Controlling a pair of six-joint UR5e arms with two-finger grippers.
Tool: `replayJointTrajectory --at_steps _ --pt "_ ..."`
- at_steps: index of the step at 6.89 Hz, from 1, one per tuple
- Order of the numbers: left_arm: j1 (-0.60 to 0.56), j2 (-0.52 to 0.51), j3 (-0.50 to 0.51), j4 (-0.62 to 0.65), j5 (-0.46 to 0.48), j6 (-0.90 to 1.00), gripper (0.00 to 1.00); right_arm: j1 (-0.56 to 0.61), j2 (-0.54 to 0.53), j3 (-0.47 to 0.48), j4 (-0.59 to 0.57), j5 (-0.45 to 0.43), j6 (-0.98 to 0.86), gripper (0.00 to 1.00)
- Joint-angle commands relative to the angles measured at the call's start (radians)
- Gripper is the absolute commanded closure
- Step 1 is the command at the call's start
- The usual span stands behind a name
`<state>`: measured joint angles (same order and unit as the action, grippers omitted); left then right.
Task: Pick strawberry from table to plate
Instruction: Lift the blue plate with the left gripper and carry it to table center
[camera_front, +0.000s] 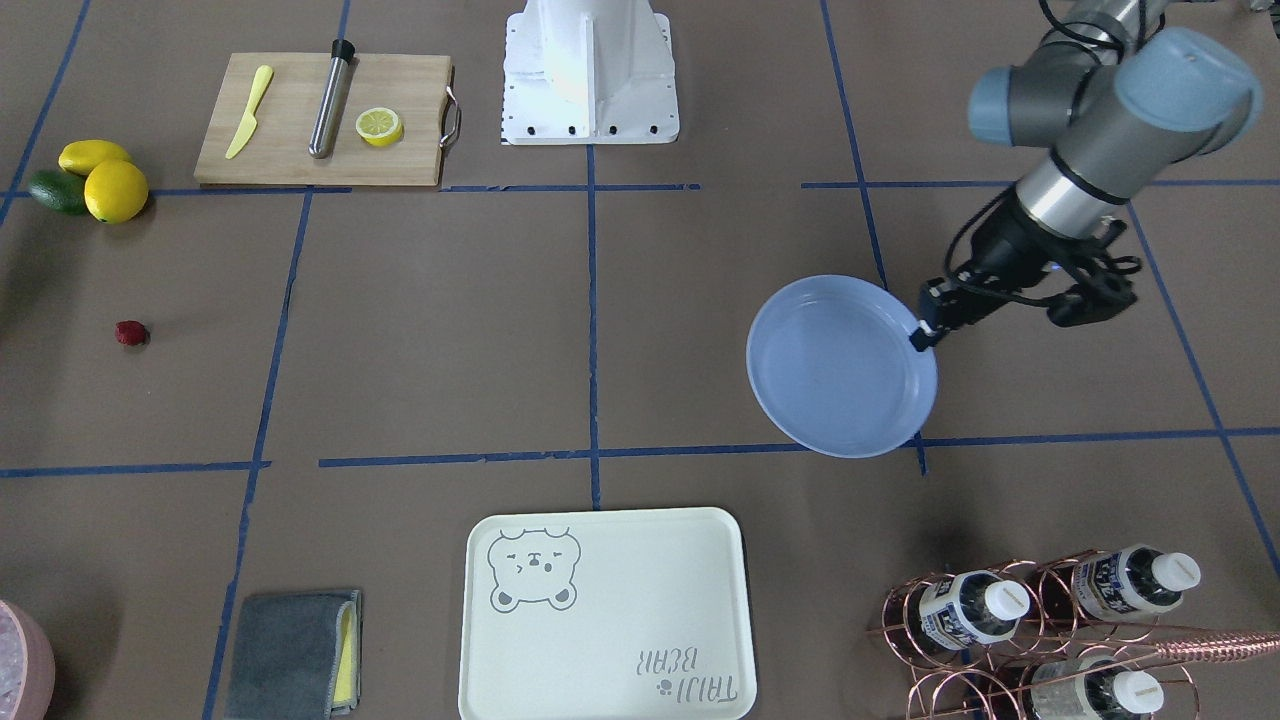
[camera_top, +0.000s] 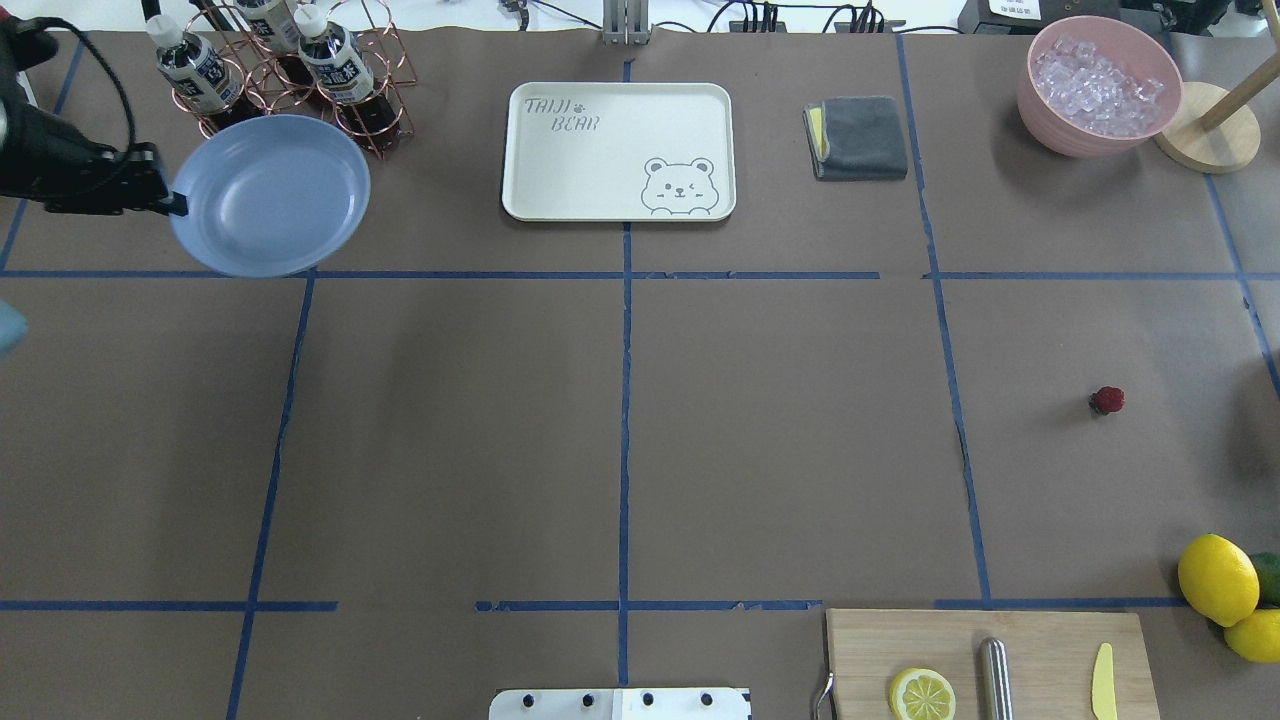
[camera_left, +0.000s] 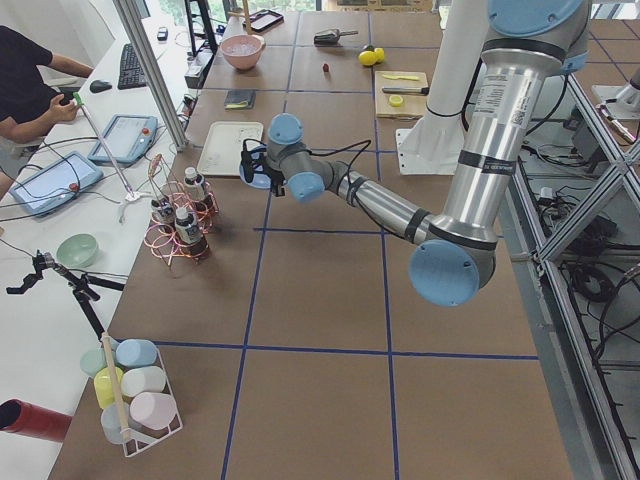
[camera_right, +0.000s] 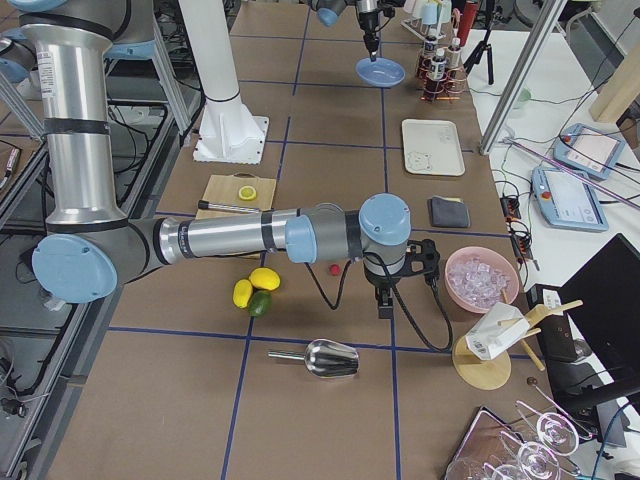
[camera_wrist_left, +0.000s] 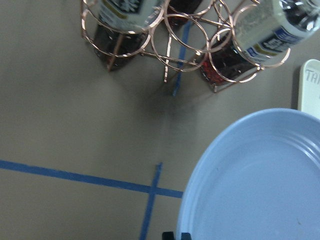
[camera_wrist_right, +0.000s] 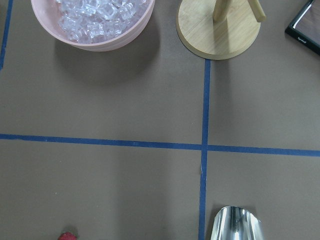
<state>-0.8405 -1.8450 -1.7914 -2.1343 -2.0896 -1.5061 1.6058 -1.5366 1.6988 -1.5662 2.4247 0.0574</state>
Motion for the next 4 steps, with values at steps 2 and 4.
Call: replayJointTrajectory --at_steps 2,4 --pt "0.436 -0.173 0.053 0.004 0.362 -0.385 1.00 -0.039 0.001 0.030 0.003 0.008 0.072 0.00" --pt "0.506 -0.195 0.086 0.007 0.429 -0.394 1.00 -0.154 0.000 0.167 0.003 -0.007 0.320 0.00"
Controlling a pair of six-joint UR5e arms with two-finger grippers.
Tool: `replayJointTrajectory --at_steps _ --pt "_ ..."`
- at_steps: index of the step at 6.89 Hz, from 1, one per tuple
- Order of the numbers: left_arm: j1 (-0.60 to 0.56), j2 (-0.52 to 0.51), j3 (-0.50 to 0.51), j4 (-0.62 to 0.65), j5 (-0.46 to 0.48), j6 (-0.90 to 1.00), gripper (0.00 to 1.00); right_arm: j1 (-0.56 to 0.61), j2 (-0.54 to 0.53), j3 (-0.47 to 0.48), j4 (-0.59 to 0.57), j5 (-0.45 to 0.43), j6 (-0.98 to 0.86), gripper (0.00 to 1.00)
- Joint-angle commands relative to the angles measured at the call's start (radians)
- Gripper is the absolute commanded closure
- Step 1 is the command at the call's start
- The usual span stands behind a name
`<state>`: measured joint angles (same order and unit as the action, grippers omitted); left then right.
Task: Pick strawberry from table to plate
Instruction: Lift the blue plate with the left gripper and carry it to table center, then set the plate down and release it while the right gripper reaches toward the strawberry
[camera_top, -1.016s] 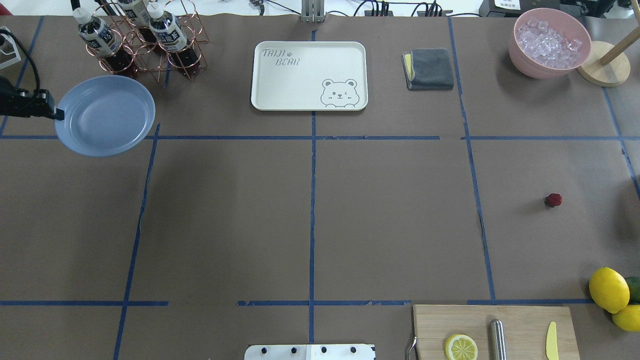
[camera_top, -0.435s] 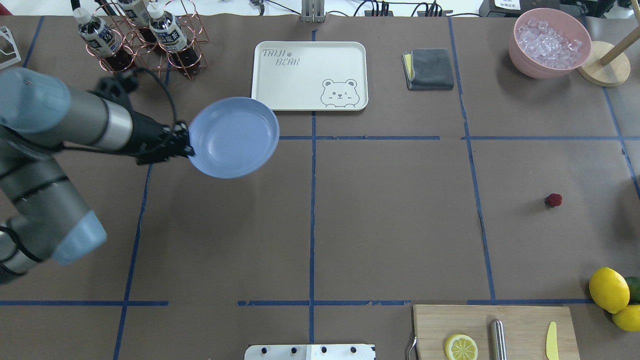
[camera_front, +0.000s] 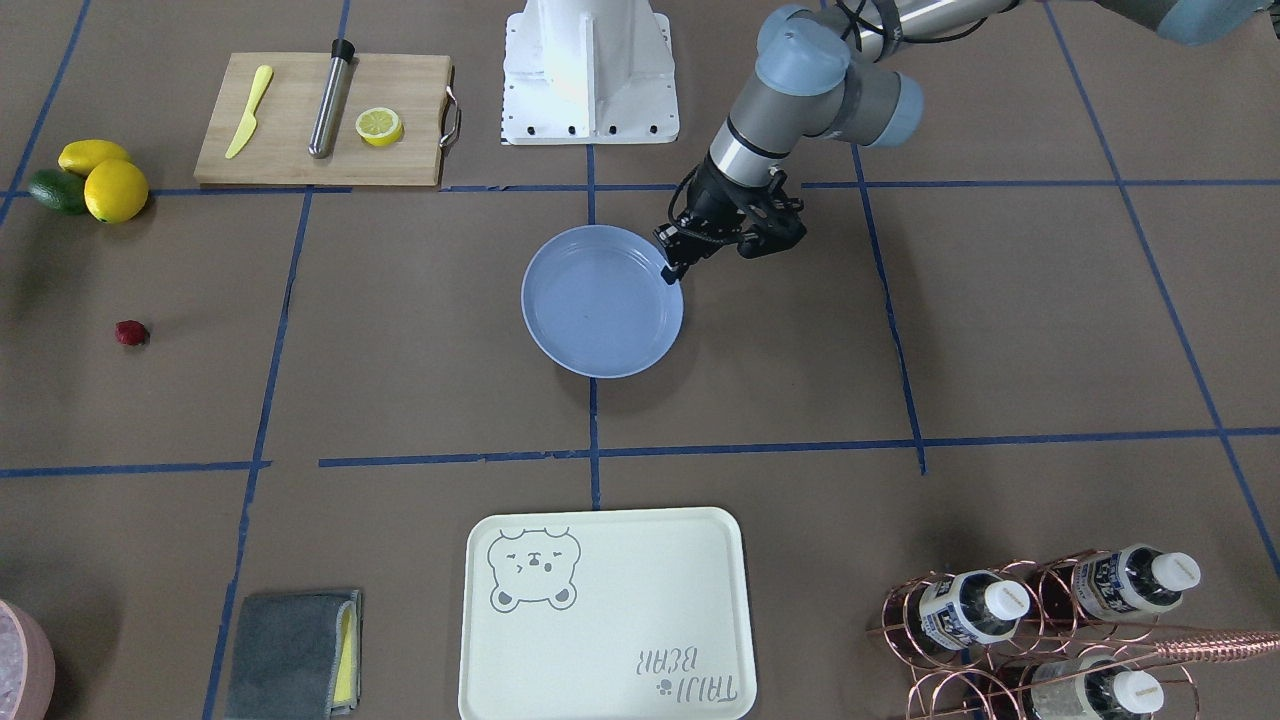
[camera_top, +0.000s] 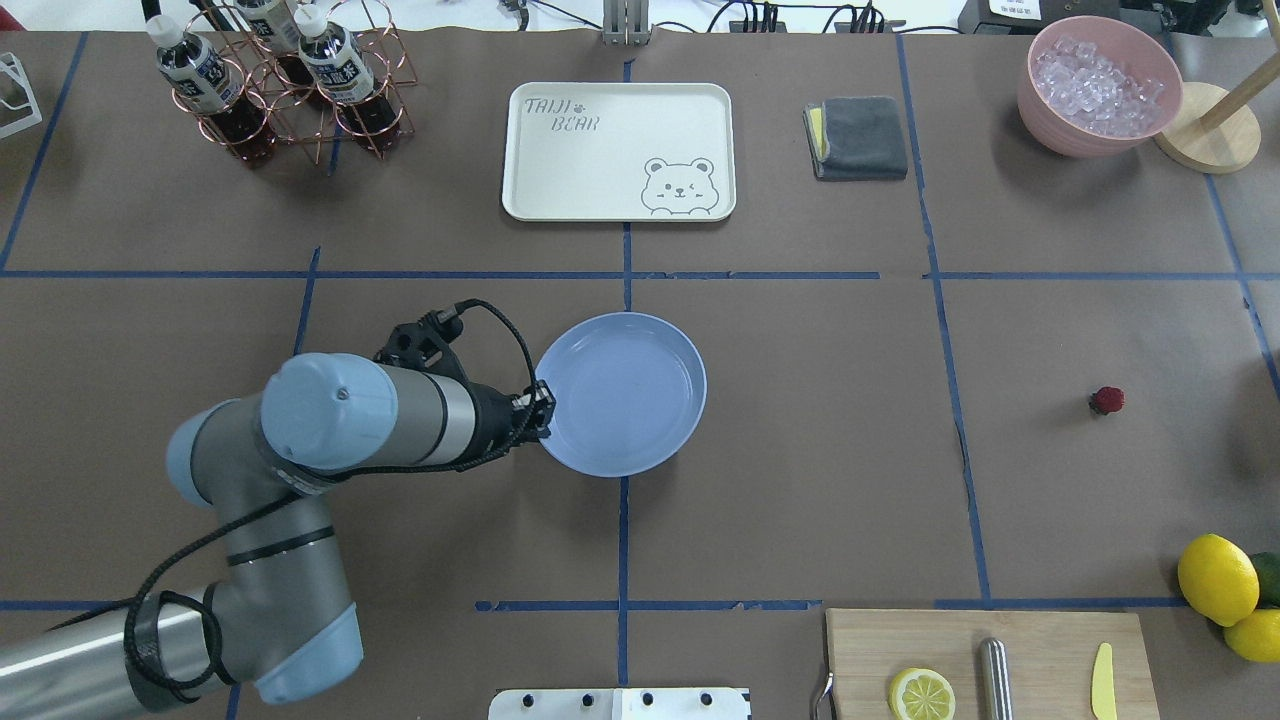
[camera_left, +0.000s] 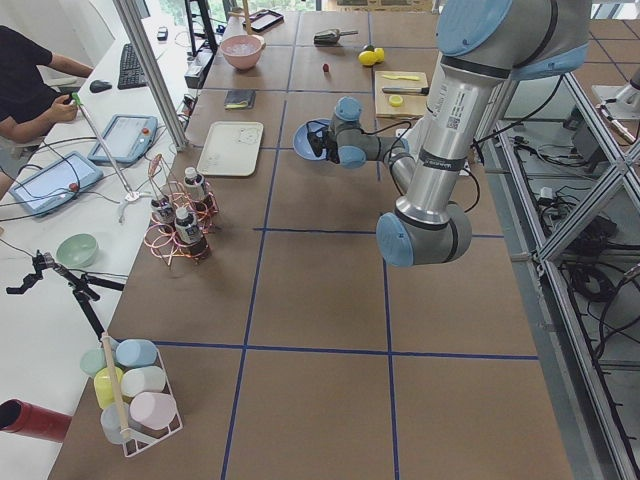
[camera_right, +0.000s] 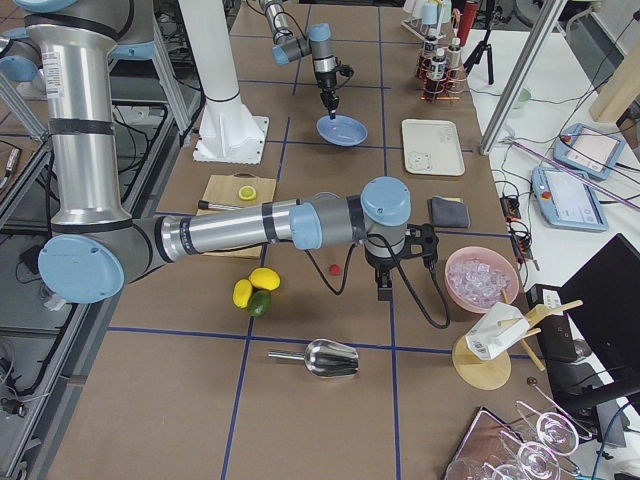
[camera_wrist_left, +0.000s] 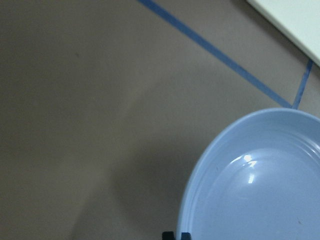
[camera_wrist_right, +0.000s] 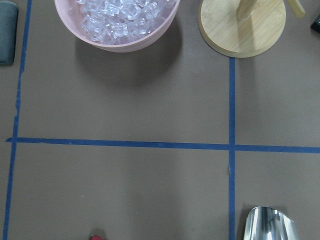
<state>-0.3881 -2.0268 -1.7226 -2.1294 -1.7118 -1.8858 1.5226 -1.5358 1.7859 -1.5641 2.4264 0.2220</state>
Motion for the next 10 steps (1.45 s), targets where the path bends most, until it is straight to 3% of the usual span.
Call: replayJointTrajectory --at_steps 1,6,7,8,9,10 --pt "0.061 -0.010 0.014 0.005 0.069 -0.004 1.00 -0.132 -0.001 0.131 0.002 -0.024 0.257 0.00" --pt "0.054 0.000 0.003 0.011 0.066 0.060 1.00 -0.262 -0.017 0.145 0.123 -0.072 0.434 0.00" --pt "0.043 0.000 0.000 0.011 0.066 0.062 0.78 -0.268 -0.018 0.147 0.124 -0.072 0.435 0.00" --pt "0.023 0.000 -0.005 0.009 0.063 0.063 0.32 -0.278 -0.020 0.145 0.124 -0.072 0.436 0.00" --pt "-0.003 0.002 -0.005 0.011 0.063 0.063 0.00 -0.295 -0.039 0.145 0.133 -0.078 0.444 0.00" --pt "-0.029 0.002 -0.008 0.011 0.060 0.130 0.00 -0.324 -0.064 0.145 0.181 -0.105 0.463 0.00"
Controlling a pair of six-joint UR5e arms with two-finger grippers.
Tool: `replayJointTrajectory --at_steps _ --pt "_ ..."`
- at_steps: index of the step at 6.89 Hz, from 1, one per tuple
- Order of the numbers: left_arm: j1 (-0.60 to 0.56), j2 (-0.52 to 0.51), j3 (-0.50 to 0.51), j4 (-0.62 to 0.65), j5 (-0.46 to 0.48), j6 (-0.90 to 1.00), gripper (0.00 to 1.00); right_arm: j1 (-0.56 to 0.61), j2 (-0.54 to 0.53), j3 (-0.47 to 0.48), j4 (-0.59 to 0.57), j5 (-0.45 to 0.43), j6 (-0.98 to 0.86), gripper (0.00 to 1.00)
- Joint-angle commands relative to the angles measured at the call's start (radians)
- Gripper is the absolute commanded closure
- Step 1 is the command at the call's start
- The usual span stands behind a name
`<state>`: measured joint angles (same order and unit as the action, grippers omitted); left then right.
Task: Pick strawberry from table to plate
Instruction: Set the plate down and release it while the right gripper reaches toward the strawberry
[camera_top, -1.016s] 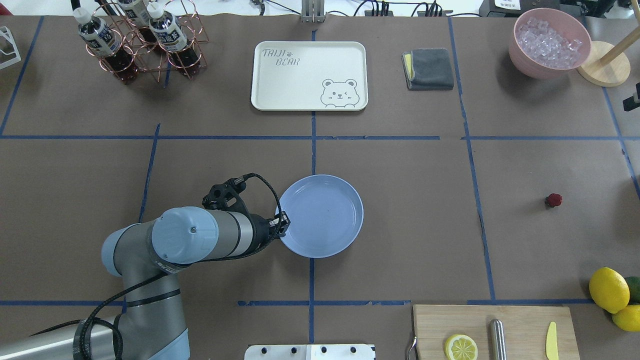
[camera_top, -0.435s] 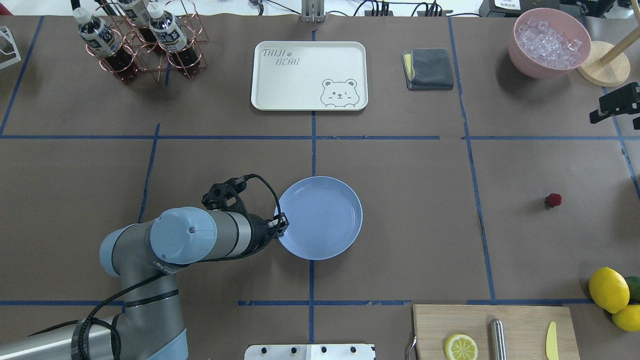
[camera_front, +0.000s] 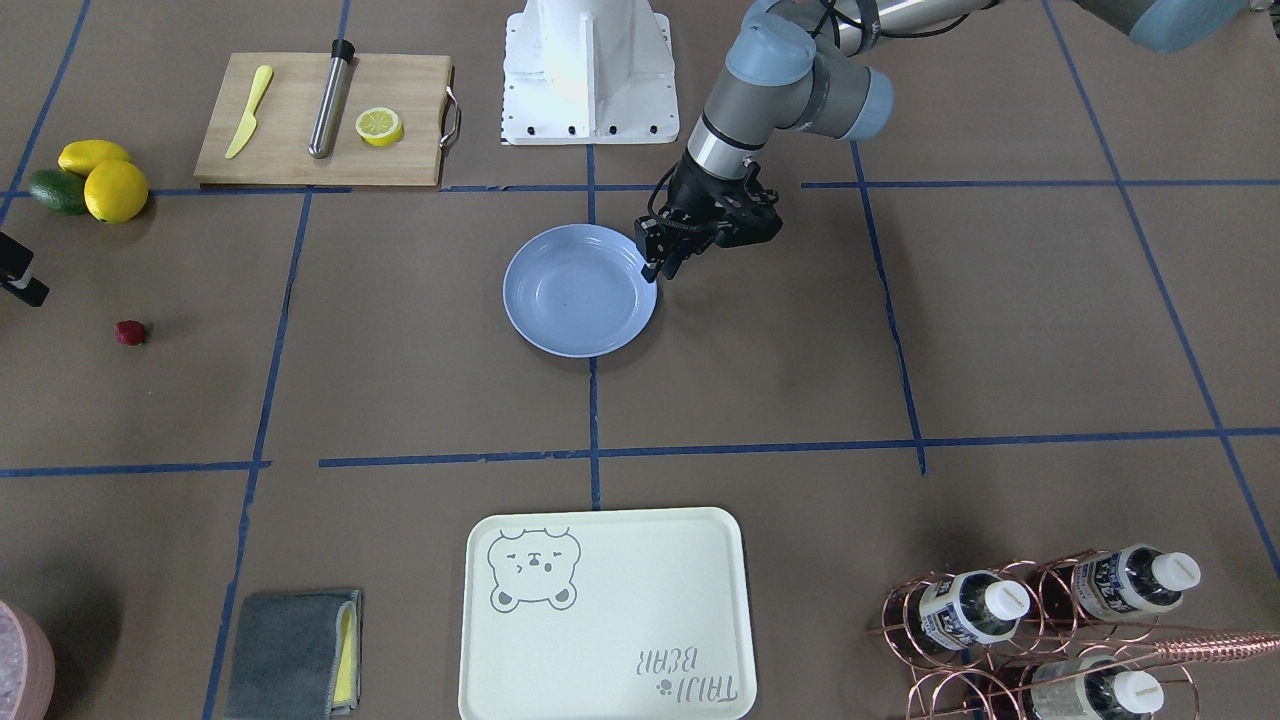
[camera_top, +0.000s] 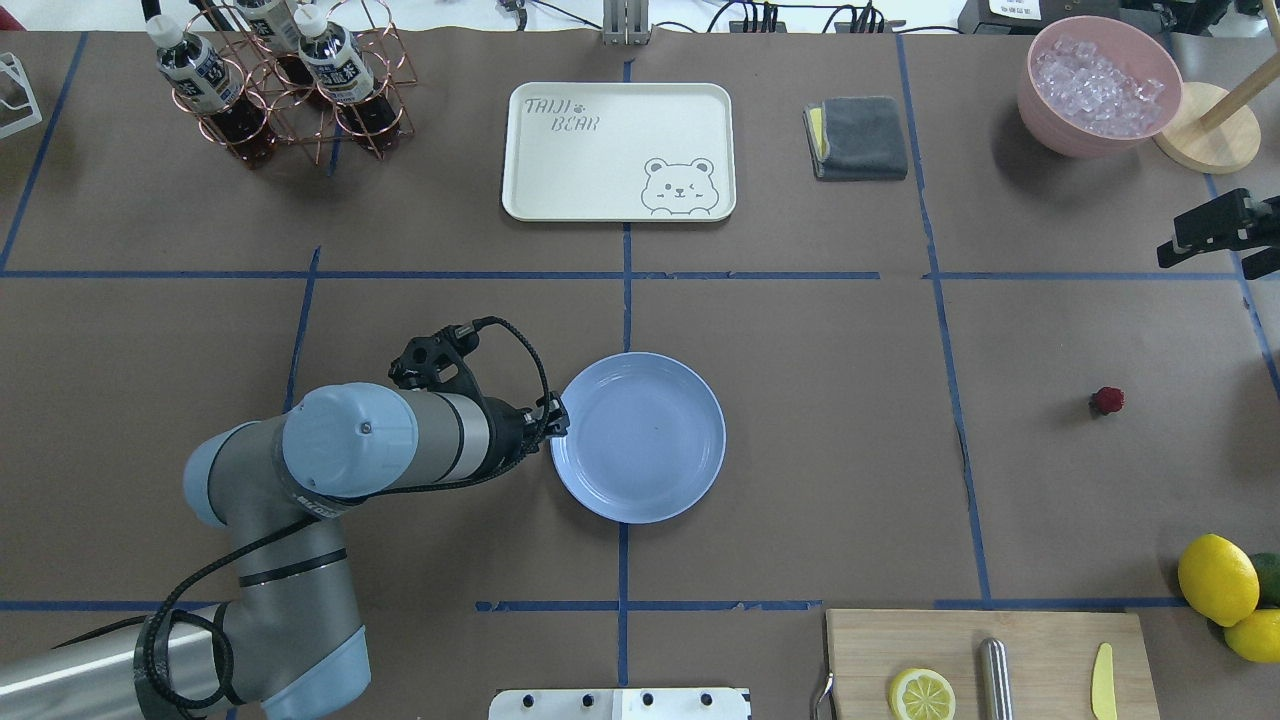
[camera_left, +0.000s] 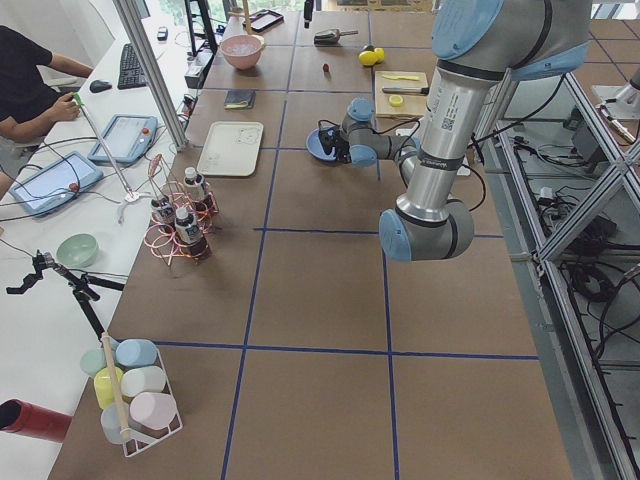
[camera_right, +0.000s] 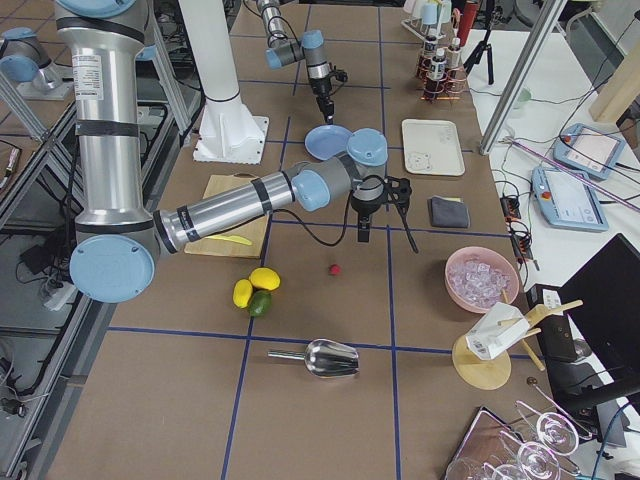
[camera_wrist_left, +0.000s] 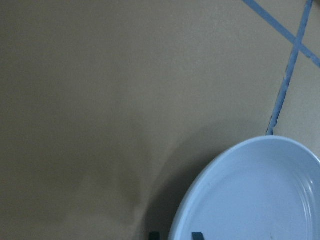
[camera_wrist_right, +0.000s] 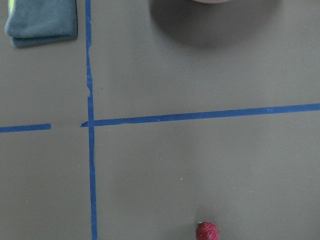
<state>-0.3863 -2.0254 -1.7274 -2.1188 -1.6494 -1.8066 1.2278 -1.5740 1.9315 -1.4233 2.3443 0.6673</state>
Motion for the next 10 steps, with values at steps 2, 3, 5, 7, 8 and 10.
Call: replayJointTrajectory --at_steps 2,3,5,7,8,10 --pt "-0.130 -0.001 -0.011 0.029 -0.118 0.087 0.00 -0.105 -0.049 0.000 0.131 -0.078 0.095 0.00" --pt "-0.161 -0.004 -0.039 0.102 -0.171 0.166 0.00 -0.169 -0.075 -0.002 0.189 -0.142 0.144 0.00" --pt "-0.210 -0.001 -0.106 0.221 -0.175 0.289 0.00 -0.212 -0.177 -0.035 0.329 -0.188 0.161 0.00" --pt "-0.241 0.002 -0.109 0.223 -0.176 0.342 0.00 -0.267 -0.175 -0.124 0.402 -0.244 0.155 0.00" --pt "-0.244 0.022 -0.113 0.221 -0.178 0.348 0.00 -0.295 -0.164 -0.162 0.406 -0.255 0.159 0.00" --pt "-0.244 0.030 -0.126 0.220 -0.176 0.355 0.00 -0.313 -0.086 -0.227 0.406 -0.253 0.166 0.00"
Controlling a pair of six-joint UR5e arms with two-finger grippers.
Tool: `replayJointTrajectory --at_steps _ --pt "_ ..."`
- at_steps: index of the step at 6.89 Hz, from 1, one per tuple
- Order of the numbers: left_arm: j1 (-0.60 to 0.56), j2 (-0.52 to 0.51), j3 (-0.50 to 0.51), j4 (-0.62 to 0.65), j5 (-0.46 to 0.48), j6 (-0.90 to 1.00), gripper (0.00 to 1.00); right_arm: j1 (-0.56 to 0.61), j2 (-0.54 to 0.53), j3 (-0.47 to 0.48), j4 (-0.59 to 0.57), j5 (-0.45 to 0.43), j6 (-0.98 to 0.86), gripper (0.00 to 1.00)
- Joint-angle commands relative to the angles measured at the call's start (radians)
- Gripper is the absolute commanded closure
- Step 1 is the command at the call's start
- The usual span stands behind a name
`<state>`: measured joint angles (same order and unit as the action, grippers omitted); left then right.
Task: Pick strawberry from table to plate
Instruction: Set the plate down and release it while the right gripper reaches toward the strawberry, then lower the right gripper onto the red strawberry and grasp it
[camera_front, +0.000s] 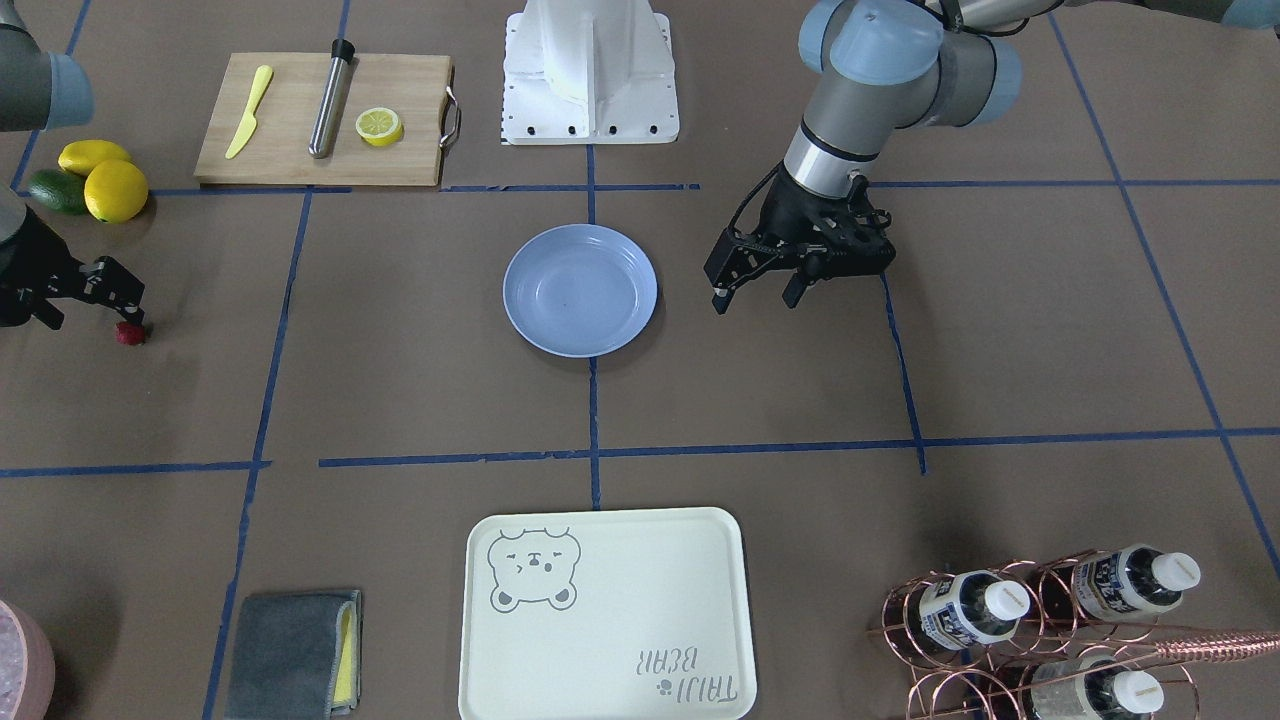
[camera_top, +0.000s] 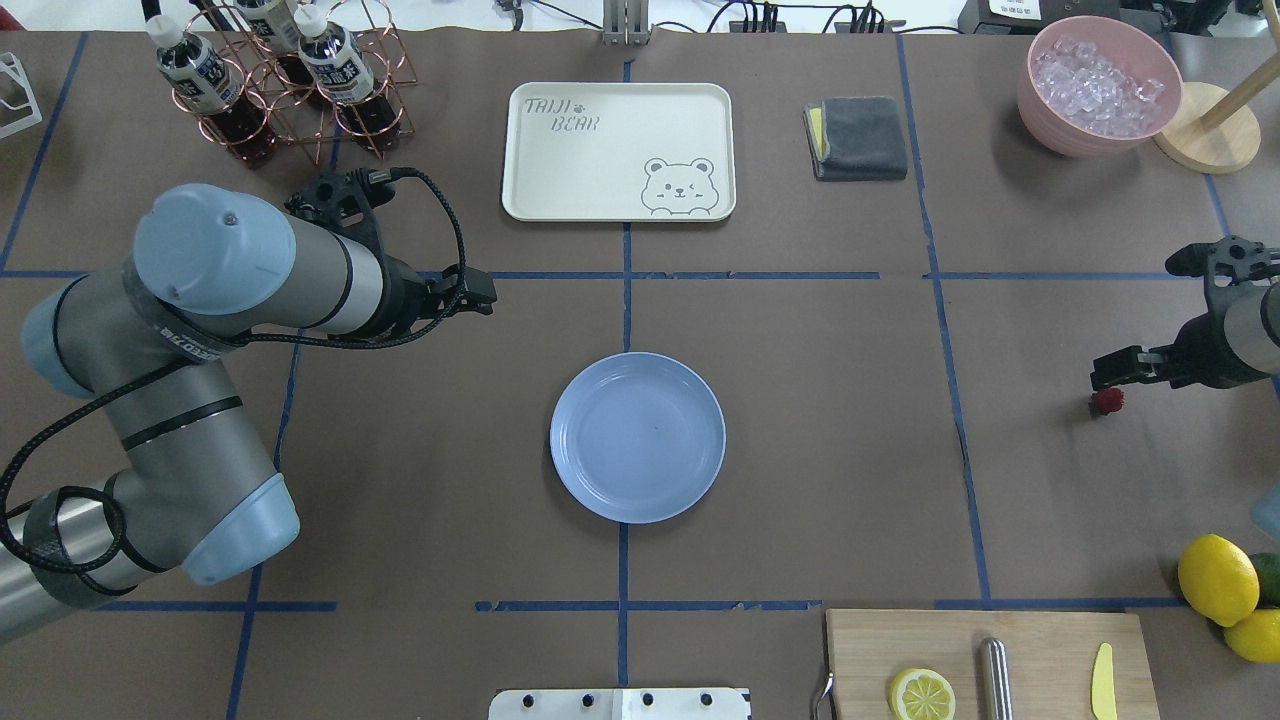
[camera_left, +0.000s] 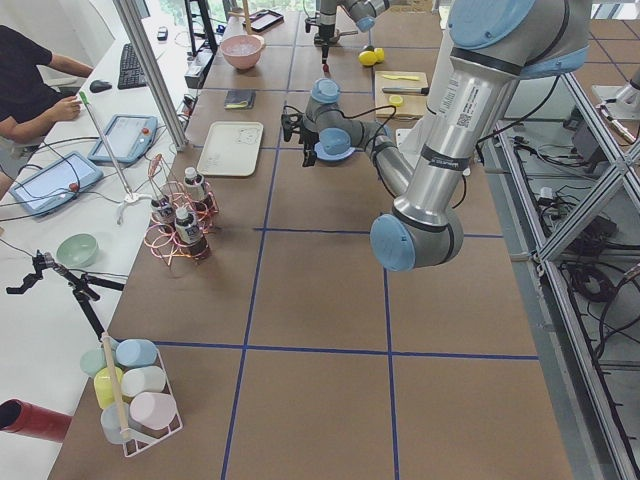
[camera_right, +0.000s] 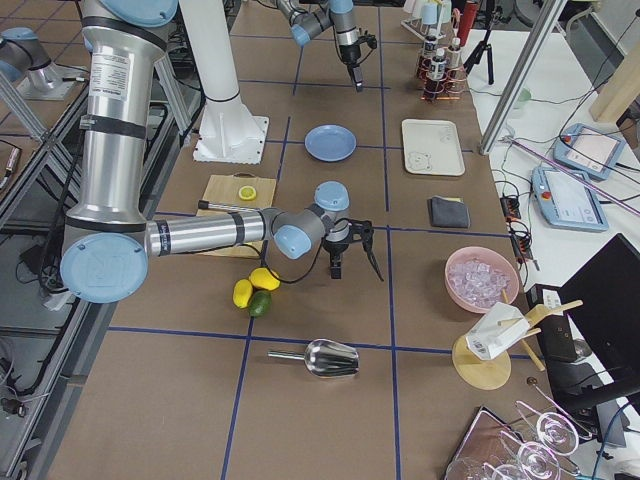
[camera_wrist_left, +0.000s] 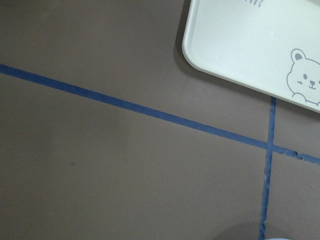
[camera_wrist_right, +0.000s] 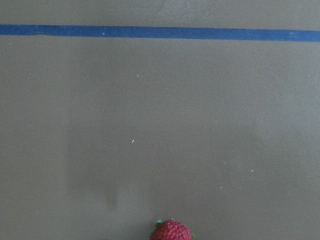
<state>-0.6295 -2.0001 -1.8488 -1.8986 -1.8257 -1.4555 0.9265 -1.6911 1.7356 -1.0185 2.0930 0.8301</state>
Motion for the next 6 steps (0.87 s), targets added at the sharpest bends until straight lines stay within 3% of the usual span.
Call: replayJointTrajectory --at_steps 1,3,6 --pt "-0.001 0.006 -0.004 0.000 0.000 0.003 0.00 -0.012 0.031 -0.030 0.002 0.001 0.003 0.04" --pt "-0.001 0.006 -0.006 0.000 0.002 0.001 0.00 -0.026 0.024 -0.030 0.002 0.013 0.003 0.24" --pt "-0.001 0.006 -0.006 0.000 0.000 0.003 0.00 -0.032 0.019 -0.037 0.000 0.013 0.003 0.30"
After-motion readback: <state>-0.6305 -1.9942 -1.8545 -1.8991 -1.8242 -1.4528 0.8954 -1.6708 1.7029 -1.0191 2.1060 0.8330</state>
